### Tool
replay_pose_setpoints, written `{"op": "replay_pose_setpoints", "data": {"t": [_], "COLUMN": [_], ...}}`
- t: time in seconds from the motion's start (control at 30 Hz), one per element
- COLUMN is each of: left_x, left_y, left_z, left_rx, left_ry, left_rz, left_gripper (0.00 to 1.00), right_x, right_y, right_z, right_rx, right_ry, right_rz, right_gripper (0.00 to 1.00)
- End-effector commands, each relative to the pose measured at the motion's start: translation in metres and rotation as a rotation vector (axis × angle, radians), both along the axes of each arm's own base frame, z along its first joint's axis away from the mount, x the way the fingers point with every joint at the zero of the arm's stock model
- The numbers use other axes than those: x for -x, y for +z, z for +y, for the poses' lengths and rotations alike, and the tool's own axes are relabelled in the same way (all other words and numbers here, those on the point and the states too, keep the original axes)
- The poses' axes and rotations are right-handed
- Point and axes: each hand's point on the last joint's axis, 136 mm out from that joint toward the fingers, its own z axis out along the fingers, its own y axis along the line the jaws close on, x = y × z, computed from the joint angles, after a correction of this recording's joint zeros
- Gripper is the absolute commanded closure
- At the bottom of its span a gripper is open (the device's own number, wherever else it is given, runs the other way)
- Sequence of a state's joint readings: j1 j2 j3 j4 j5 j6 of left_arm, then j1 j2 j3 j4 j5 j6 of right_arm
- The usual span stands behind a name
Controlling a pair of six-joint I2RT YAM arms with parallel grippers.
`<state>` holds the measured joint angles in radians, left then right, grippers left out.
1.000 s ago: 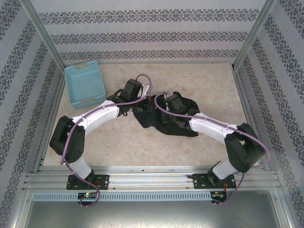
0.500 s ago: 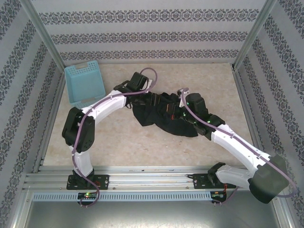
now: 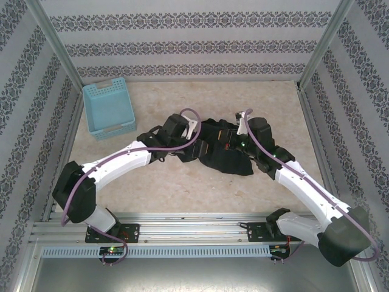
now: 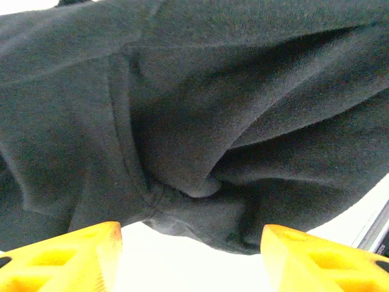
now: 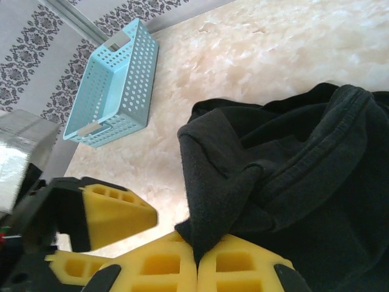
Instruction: Fold the inside-out t-shirt
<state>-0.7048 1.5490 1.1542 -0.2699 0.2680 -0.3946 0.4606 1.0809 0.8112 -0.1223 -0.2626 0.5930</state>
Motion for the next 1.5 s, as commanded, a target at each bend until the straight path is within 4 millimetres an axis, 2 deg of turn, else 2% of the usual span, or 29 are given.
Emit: {"op": "replay_pose_setpoints", "data": {"t": [0.0, 0.2, 0.33, 0.47, 0.5, 0.83, 0.9, 1.0, 1.1, 1.2, 1.33, 1.4, 1.47], "left_x": [-0.016, -0.033, -0.039, -0.032, -0.029, 0.023, 0.027, 0.023, 0.020, 0.012, 0.006, 0.004, 0.003], "left_y": [0.008, -0.006, -0.002, 0.014, 0.016, 0.071, 0.074, 0.065, 0.061, 0.061, 0.064, 0.065, 0.064], "left_z": [-0.013, -0.030, -0.031, -0.029, -0.028, -0.017, -0.011, 0.000, 0.004, 0.010, 0.011, 0.013, 0.015], "left_rx": [0.026, 0.003, -0.002, 0.019, 0.019, 0.178, 0.200, 0.200, 0.237, 0.285, 0.318, 0.316, 0.313], "left_ry": [-0.001, -0.004, 0.014, 0.004, 0.001, -0.146, -0.158, -0.133, -0.131, -0.105, -0.098, -0.092, -0.086], "left_rz": [-0.060, -0.019, -0.018, -0.019, -0.017, -0.048, -0.056, -0.034, -0.017, -0.001, 0.012, 0.008, 0.008], "left_gripper": [0.40, 0.52, 0.75, 0.98, 1.00, 1.00, 1.00, 1.00, 1.00, 1.00, 1.00, 1.00, 1.00], "right_x": [0.008, 0.012, 0.008, 0.002, 0.001, -0.023, -0.025, -0.022, -0.014, -0.002, 0.025, 0.039, 0.047], "right_y": [0.011, 0.011, 0.002, -0.019, -0.021, -0.048, -0.051, -0.043, -0.032, -0.027, -0.021, -0.018, -0.019], "right_z": [0.006, 0.005, -0.003, -0.020, -0.023, -0.049, -0.050, -0.042, -0.033, -0.025, 0.000, 0.014, 0.025], "right_rx": [-0.033, -0.036, 0.019, 0.100, 0.112, 0.309, 0.316, 0.285, 0.261, 0.262, 0.272, 0.248, 0.195], "right_ry": [0.037, 0.037, 0.000, -0.082, -0.092, -0.173, -0.166, -0.119, -0.072, -0.022, 0.096, 0.154, 0.193], "right_rz": [-0.032, -0.034, -0.027, 0.018, 0.022, 0.042, 0.052, 0.030, -0.003, -0.025, -0.092, -0.131, -0.141], "right_gripper": [1.00, 1.00, 1.00, 1.00, 1.00, 1.00, 1.00, 1.00, 0.90, 0.72, 0.54, 0.49, 0.48]}}
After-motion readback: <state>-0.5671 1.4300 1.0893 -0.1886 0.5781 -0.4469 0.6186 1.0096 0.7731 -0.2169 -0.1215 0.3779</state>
